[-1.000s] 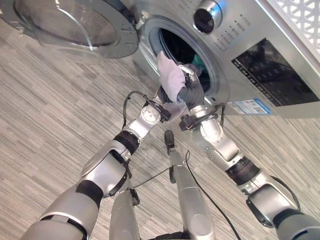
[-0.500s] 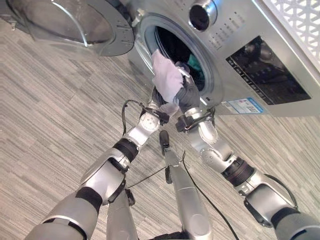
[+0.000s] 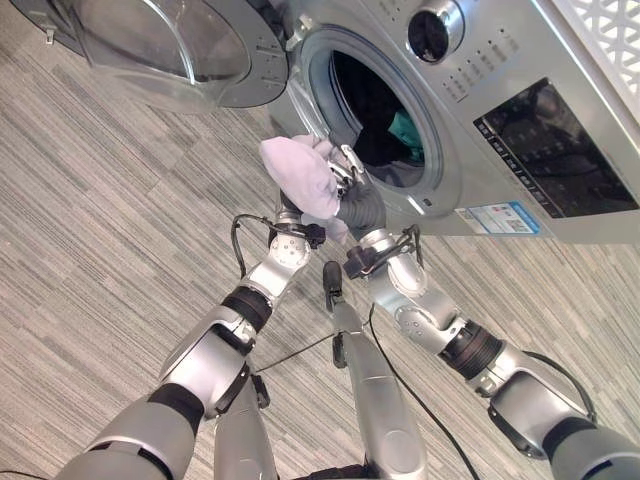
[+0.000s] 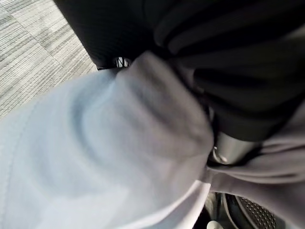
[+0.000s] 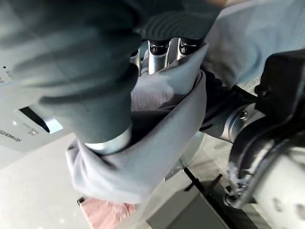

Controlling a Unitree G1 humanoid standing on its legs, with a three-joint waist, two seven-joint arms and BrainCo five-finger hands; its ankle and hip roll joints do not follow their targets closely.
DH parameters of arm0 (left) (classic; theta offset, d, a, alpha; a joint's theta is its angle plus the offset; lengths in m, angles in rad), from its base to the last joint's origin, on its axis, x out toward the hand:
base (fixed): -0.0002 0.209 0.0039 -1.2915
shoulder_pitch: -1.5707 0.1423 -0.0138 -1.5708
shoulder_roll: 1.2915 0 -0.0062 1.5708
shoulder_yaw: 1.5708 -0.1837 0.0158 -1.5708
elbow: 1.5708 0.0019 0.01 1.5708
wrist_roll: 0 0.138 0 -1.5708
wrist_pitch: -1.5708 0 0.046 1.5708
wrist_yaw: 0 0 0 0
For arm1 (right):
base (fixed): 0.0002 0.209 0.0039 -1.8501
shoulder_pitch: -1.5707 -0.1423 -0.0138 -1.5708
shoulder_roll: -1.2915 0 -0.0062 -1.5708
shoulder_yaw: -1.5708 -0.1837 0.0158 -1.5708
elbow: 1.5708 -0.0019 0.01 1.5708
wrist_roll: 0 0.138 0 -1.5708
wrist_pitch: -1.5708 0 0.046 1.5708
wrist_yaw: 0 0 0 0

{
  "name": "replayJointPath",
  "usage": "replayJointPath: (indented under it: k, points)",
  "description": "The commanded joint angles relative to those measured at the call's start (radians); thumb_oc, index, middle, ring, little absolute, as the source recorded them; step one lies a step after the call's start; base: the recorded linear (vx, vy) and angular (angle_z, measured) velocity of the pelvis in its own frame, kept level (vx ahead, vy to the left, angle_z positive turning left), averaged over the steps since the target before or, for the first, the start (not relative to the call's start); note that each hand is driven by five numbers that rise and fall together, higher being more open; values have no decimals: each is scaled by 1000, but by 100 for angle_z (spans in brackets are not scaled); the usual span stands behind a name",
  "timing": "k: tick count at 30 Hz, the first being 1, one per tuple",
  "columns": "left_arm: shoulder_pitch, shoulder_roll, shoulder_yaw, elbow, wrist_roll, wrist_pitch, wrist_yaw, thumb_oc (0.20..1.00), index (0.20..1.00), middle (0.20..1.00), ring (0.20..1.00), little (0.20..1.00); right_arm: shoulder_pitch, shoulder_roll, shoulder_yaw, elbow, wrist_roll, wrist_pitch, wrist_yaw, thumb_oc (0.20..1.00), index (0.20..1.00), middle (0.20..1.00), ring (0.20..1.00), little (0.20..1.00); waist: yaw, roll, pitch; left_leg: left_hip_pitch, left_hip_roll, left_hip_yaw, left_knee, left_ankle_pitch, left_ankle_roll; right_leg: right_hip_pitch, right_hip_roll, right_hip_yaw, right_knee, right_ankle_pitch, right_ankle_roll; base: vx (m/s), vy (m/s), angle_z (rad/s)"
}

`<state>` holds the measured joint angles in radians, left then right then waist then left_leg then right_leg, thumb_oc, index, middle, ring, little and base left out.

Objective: Grab the laundry basket,head to the washer,open it,put in the laundry and shut it.

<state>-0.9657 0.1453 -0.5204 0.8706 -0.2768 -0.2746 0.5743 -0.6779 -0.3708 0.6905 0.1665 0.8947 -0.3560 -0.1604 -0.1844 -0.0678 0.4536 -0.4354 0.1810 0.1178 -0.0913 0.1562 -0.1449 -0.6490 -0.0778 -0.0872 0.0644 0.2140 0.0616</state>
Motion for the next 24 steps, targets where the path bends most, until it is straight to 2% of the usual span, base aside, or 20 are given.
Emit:
replayJointPath:
  k: [1, 3, 5, 6, 9, 10, 14, 16, 24]
  points:
    - [-63, -57, 59, -53, -22, -115, -26, 200, 200, 200, 200, 200, 75, 99, 14, -56, 134, -74, 236, 1000, 1000, 1000, 1000, 1000, -20, 22, -8, 57, 56, -62, 4, -99, -59, -53, -72, 23, 55, -77, 114, 7, 10, 22]
    - [-45, -65, 77, -51, -49, -138, -50, 200, 200, 200, 200, 200, 185, 109, -26, -24, 270, -72, 337, 1000, 1000, 1000, 1000, 1000, -29, 29, -12, 45, 52, -67, 4, -99, -61, -68, -74, 23, 65, -79, 115, 6, 19, 12]
    - [-45, -65, 77, -50, -49, -138, -50, 200, 200, 200, 200, 200, 185, 109, -26, -24, 271, -72, 338, 1000, 1000, 1000, 1000, 1000, -29, 30, -12, 44, 52, -67, 4, -99, -61, -68, -74, 23, 66, -79, 115, 8, 12, 5]
    - [-48, -66, 109, -5, -93, -150, -75, 200, 200, 200, 200, 200, 287, 96, -63, 15, 360, -45, 413, 1000, 1000, 1000, 1000, 1000, -45, 30, -16, 34, 49, -68, 4, -99, -63, -84, -74, 27, 75, -82, 116, 13, 12, 9]
    - [-51, -64, 123, 12, -112, -152, -82, 200, 200, 200, 200, 200, 315, 90, -70, 25, 380, -34, 429, 1000, 1000, 1000, 1000, 1000, -50, 30, -17, 31, 49, -68, 4, -99, -63, -89, -75, 27, 79, -83, 116, 7, 3, 5]
    - [-63, -56, 157, 42, -157, -157, -96, 200, 200, 200, 200, 200, 374, 61, -93, 44, 399, -21, 447, 1000, 1000, 1000, 1000, 1000, -62, 30, -18, 27, 47, -69, 4, -100, -63, -99, -76, 29, 85, -85, 116, 0, 0, 0]
    - [-80, -33, 215, 91, -237, -167, -123, 200, 200, 200, 200, 200, 453, 2, -111, 92, 355, 0, 440, 1000, 1000, 1000, 1000, 1000, -83, 27, -18, 19, 46, -65, 4, -102, -64, -117, -74, 36, 97, -90, 117, 16, -4, -3]
    - [-110, -11, 274, 135, -324, -179, -145, 200, 200, 200, 200, 200, 491, -30, -135, 161, 295, 9, 422, 1000, 1000, 1000, 1000, 1000, -98, 28, -21, 15, 44, -59, 4, -105, -65, -131, -72, 44, 106, -94, 120, 28, -8, -5]
    - [-216, 53, 371, 190, -540, -190, -230, 200, 200, 200, 200, 200, 519, -41, -232, 338, 225, 25, 380, 1000, 1000, 1000, 1000, 1000, -136, 55, -26, 15, 37, -43, 4, -111, -65, -163, -67, 70, 136, -111, 126, 34, -1, -7]
